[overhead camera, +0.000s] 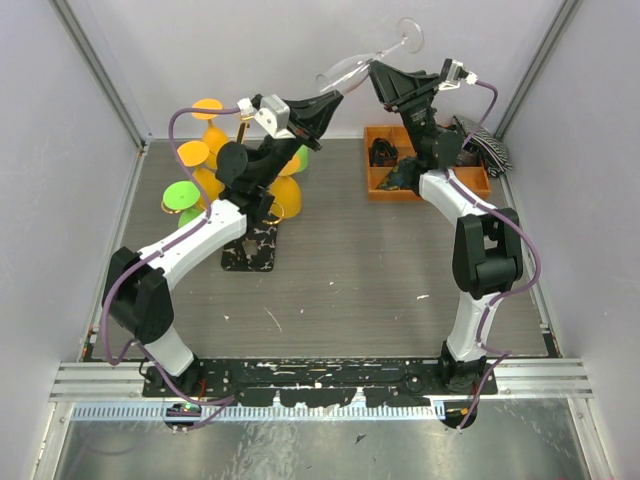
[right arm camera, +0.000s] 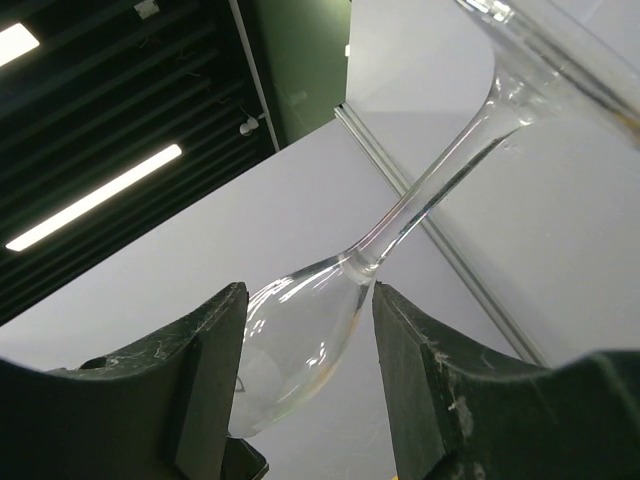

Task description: Place the wine glass upside down on the wine glass rack

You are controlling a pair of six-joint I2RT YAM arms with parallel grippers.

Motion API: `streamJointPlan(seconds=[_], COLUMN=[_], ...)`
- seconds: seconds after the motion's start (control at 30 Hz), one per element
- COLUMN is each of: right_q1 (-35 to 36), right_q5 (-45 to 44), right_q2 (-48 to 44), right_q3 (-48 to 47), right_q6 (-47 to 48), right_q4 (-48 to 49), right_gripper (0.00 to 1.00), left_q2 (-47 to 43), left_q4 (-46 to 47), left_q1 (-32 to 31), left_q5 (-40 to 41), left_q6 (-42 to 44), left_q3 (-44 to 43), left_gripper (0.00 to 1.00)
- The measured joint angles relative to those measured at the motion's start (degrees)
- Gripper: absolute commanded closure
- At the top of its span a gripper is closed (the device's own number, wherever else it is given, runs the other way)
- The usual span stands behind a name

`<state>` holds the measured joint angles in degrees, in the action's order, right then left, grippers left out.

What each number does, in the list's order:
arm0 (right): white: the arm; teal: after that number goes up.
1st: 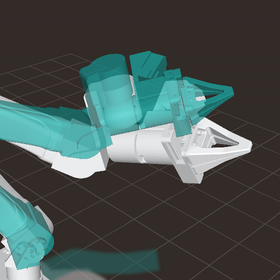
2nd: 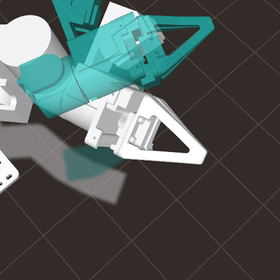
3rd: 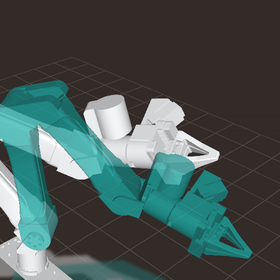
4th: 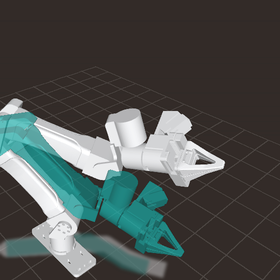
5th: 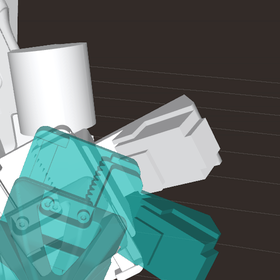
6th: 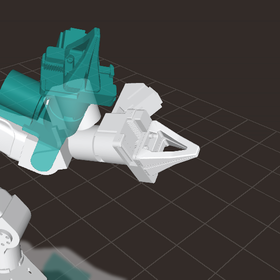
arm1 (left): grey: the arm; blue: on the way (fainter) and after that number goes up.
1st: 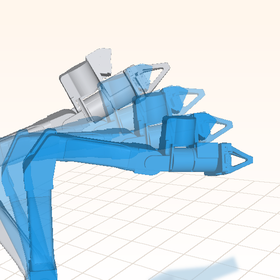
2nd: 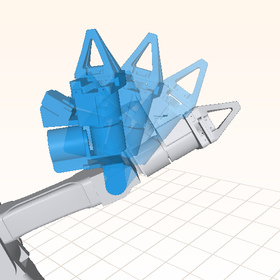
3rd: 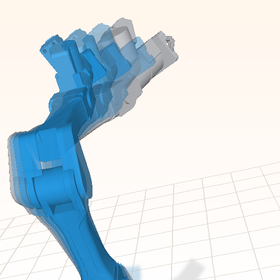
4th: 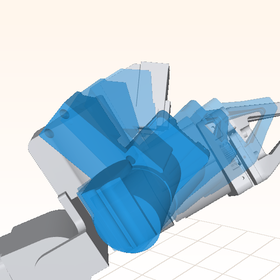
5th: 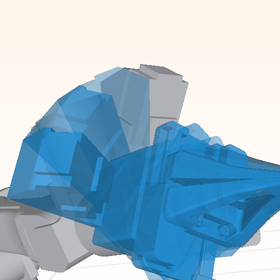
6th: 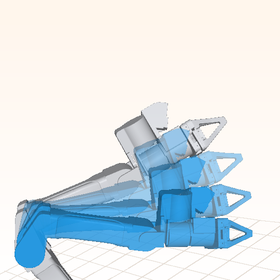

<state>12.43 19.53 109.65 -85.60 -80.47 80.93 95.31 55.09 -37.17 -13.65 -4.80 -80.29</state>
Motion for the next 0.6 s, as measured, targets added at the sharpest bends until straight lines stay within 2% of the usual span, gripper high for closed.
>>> streamJointPlan(seconds=[0.4, 0.6], right_q1=[0.4, 0.5], right_q5=[-1.0, -2.2], right_q2=[0.0, 0.0], right_q3=[0.0, -0.1], right_q6=[1.1, 1.4], right_q4=[0.0, -0.4], right_gripper=[0.47, 0.64], left_q2=[-0.5, -0.9], left_q4=[0.0, 0.2], left_q1=[0.0, 0.0], left_q5=[-1.3, -1.2], left_q6=[-0.3, -0.5], left_q3=[1.4, 2.7], left_gripper=[0.99, 0.94])
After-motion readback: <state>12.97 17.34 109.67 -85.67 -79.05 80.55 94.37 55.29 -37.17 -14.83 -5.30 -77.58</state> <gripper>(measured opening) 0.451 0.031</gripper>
